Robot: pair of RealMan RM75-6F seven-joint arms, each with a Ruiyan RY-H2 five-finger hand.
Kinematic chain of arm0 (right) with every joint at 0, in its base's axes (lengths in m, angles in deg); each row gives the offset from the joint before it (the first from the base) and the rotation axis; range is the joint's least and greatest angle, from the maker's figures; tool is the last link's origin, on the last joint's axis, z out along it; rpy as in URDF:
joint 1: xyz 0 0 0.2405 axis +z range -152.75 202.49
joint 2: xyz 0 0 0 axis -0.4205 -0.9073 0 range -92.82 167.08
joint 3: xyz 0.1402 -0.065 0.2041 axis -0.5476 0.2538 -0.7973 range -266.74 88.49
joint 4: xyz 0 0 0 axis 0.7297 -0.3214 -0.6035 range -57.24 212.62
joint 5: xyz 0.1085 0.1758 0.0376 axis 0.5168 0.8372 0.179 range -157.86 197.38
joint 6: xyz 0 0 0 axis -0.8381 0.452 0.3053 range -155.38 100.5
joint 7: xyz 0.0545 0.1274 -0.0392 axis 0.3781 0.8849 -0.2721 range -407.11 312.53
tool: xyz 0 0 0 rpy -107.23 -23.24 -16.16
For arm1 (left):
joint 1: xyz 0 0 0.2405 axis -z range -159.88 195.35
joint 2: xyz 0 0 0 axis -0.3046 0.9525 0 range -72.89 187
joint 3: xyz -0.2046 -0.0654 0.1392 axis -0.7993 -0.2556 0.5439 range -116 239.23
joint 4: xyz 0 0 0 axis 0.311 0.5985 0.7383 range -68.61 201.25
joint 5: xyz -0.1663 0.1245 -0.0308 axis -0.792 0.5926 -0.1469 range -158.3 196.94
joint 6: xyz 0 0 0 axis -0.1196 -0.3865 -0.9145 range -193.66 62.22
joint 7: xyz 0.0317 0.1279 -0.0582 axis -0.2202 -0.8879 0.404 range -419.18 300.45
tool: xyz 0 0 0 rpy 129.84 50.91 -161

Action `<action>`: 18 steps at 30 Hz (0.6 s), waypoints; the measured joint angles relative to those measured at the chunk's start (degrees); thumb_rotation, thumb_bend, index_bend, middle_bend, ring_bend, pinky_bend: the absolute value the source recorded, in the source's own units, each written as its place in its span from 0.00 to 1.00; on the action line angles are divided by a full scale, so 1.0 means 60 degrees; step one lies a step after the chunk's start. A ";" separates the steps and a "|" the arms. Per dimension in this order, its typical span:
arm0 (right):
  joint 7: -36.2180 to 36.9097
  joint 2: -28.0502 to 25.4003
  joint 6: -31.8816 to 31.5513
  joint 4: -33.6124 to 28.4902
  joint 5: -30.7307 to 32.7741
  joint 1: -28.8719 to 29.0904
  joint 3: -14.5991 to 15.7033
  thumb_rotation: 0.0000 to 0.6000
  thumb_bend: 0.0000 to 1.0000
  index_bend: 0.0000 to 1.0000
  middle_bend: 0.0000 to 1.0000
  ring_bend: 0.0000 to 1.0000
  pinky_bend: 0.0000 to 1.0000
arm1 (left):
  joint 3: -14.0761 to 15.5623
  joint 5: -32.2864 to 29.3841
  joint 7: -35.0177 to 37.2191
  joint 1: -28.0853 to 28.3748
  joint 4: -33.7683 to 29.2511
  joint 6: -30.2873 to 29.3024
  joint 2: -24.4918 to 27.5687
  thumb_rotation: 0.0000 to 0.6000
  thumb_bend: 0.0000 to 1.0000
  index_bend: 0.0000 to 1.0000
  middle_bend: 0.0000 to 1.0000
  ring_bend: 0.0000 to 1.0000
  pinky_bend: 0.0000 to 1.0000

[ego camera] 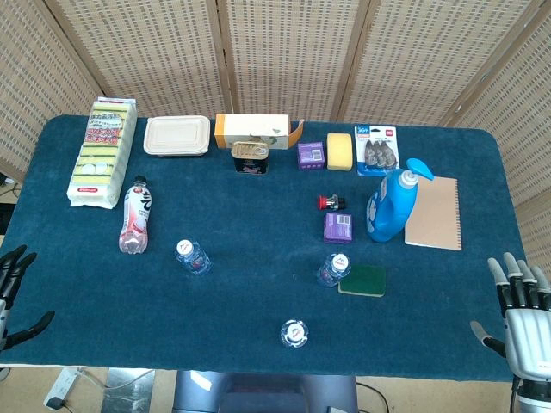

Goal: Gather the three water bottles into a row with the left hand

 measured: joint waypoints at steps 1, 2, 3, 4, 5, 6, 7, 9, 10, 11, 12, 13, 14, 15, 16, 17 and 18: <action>0.0007 -0.0005 0.0000 0.0006 -0.0004 -0.0001 0.0004 1.00 0.16 0.00 0.00 0.00 0.00 | 0.0007 0.0020 -0.0004 -0.0005 0.0000 -0.0012 -0.0002 1.00 0.21 0.00 0.00 0.00 0.12; 0.0013 -0.0009 -0.0004 0.0006 -0.0012 -0.0003 0.0007 1.00 0.16 0.00 0.00 0.00 0.00 | 0.0018 0.0046 -0.0004 -0.0009 0.0002 -0.0022 -0.0003 1.00 0.21 0.00 0.00 0.00 0.12; 0.0023 -0.0012 -0.0013 0.0008 -0.0029 -0.0008 0.0016 1.00 0.16 0.00 0.00 0.00 0.00 | 0.0035 0.0089 -0.0001 -0.0013 0.0009 -0.0033 -0.0004 1.00 0.21 0.00 0.00 0.00 0.12; 0.0030 -0.0014 -0.0023 0.0011 -0.0040 -0.0013 0.0021 1.00 0.16 0.00 0.00 0.00 0.00 | 0.0048 0.0122 0.0005 -0.0013 0.0017 -0.0037 -0.0004 1.00 0.21 0.00 0.00 0.00 0.12; 0.0041 -0.0017 -0.0035 0.0013 -0.0051 -0.0018 0.0026 1.00 0.16 0.00 0.00 0.00 0.00 | 0.0063 0.0162 0.0013 -0.0007 0.0029 -0.0035 -0.0002 1.00 0.21 0.00 0.00 0.00 0.12; 0.0058 -0.0024 -0.0049 0.0016 -0.0063 -0.0026 0.0031 1.00 0.16 0.00 0.00 0.00 0.00 | 0.0084 0.0229 0.0038 0.0007 0.0048 -0.0029 0.0001 1.00 0.21 0.00 0.00 0.00 0.12; 0.0068 -0.0029 -0.0054 0.0014 -0.0067 -0.0030 0.0034 1.00 0.16 0.00 0.00 0.00 0.00 | 0.0102 0.0288 0.0069 0.0023 0.0065 -0.0022 0.0005 1.00 0.20 0.00 0.00 0.00 0.12; 0.0095 -0.0043 -0.0061 0.0004 -0.0071 -0.0034 0.0036 1.00 0.16 0.00 0.00 0.00 0.00 | 0.0164 0.0464 0.0190 0.0075 0.0116 0.0012 0.0022 1.00 0.20 0.00 0.00 0.00 0.12; 0.0110 -0.0050 -0.0065 -0.0002 -0.0074 -0.0035 0.0036 1.00 0.16 0.00 0.00 0.00 0.00 | 0.0206 0.0566 0.0280 0.0108 0.0141 0.0040 0.0035 1.00 0.20 0.00 0.00 0.00 0.12; 0.0121 -0.0060 -0.0071 -0.0008 -0.0083 -0.0037 0.0037 1.00 0.16 0.00 0.00 0.00 0.00 | 0.0258 0.0692 0.0400 0.0152 0.0168 0.0074 0.0053 1.00 0.20 0.00 0.00 0.00 0.12; 0.0135 -0.0072 -0.0074 -0.0015 -0.0091 -0.0039 0.0040 1.00 0.16 0.00 0.00 0.00 0.00 | 0.0329 0.0893 0.0600 0.0223 0.0225 0.0118 0.0078 1.00 0.19 0.00 0.00 0.00 0.12; 0.0146 -0.0079 -0.0074 -0.0017 -0.0093 -0.0040 0.0042 1.00 0.16 0.00 0.00 0.00 0.00 | 0.0380 0.1057 0.0759 0.0286 0.0285 0.0148 0.0092 1.00 0.19 0.00 0.00 0.00 0.12; 0.0161 -0.0083 -0.0073 -0.0019 -0.0090 -0.0041 0.0042 1.00 0.16 0.00 0.00 0.00 0.00 | 0.0426 0.1227 0.0900 0.0357 0.0357 0.0173 0.0098 1.00 0.19 0.00 0.00 0.00 0.12; 0.0189 -0.0096 -0.0073 -0.0029 -0.0077 -0.0042 0.0040 1.00 0.16 0.00 0.00 0.00 0.00 | 0.0483 0.1452 0.1075 0.0462 0.0461 0.0210 0.0093 1.00 0.19 0.00 0.00 0.00 0.12; 0.0210 -0.0108 -0.0070 -0.0035 -0.0069 -0.0042 0.0038 1.00 0.16 0.00 0.00 0.00 0.00 | 0.0527 0.1603 0.1219 0.0541 0.0537 0.0245 0.0084 1.00 0.19 0.00 0.00 0.00 0.12; 0.0234 -0.0116 -0.0067 -0.0035 -0.0067 -0.0042 0.0039 1.00 0.16 0.00 0.00 0.00 0.00 | 0.0574 0.1715 0.1370 0.0615 0.0605 0.0285 0.0078 1.00 0.19 0.00 0.00 0.00 0.12; 0.0272 -0.0133 -0.0061 -0.0036 -0.0065 -0.0043 0.0042 1.00 0.16 0.00 0.00 0.00 0.00 | 0.0636 0.1809 0.1563 0.0709 0.0689 0.0335 0.0074 1.00 0.19 0.00 0.00 0.00 0.12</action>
